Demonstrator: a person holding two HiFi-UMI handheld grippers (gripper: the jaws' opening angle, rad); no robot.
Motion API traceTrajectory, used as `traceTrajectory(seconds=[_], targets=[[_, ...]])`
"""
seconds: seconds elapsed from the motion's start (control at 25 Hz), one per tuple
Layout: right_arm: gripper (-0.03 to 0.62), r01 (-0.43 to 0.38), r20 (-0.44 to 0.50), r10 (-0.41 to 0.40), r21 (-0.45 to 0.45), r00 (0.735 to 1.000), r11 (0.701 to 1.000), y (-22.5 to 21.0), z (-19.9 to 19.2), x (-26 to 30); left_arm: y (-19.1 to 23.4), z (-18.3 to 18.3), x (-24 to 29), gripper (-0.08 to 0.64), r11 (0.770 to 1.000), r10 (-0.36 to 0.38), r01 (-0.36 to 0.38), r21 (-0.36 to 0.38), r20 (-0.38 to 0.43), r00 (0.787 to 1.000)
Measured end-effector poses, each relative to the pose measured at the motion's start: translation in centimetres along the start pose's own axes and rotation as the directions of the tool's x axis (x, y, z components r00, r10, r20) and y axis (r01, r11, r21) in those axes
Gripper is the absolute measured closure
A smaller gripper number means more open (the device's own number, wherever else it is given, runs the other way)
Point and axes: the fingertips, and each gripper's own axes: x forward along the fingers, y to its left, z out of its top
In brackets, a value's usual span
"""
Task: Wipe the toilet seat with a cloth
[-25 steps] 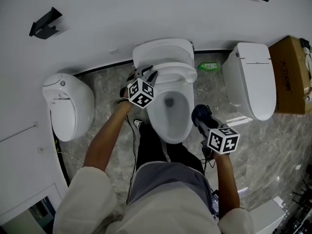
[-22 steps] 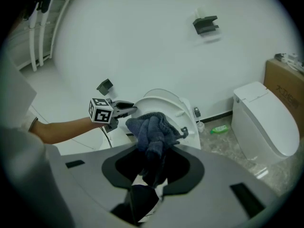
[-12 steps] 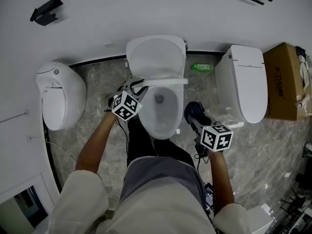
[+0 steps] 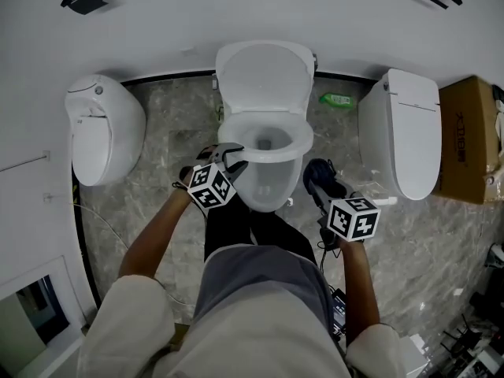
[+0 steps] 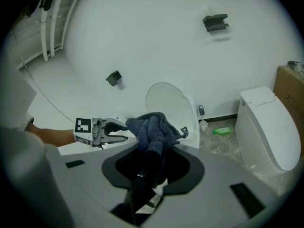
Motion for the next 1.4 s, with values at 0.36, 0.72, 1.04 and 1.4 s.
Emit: traceTrajectory(seconds=[0.36, 0.72, 1.04, 1.4], targets=[[0.489, -0.005, -0.076, 0.006, 0.013, 0.997, 1.000, -0.2, -2.3, 1.6, -7.0, -2.5, 1.3, 0.411, 0.987, -0.155, 0.156, 0.034, -0.037, 0.987], [0.489, -0.020, -0.171, 0.029, 0.053, 0.985, 0.998, -0.5, -5.7, 4.9, -10.9, -4.8, 2.7, 0.397, 0.971, -0.235, 0.235, 0.034, -0.013, 0.972], [0.489, -0.011, -0.237, 0.026, 0.065, 0.971, 0.998, -2.1, -8.5, 7.6, -14.6, -7.1, 4.3, 0.387, 0.911, -0.406, 0.409, -0.061, 0.047, 0.912], [0.489, -0.008, -0.278, 0.038, 0.108, 0.960, 0.994, -3.2, -12.9, 10.3, -18.9, -10.2, 7.1, 0.393, 0.885, -0.448, 0.448, -0.124, 0.027, 0.894]])
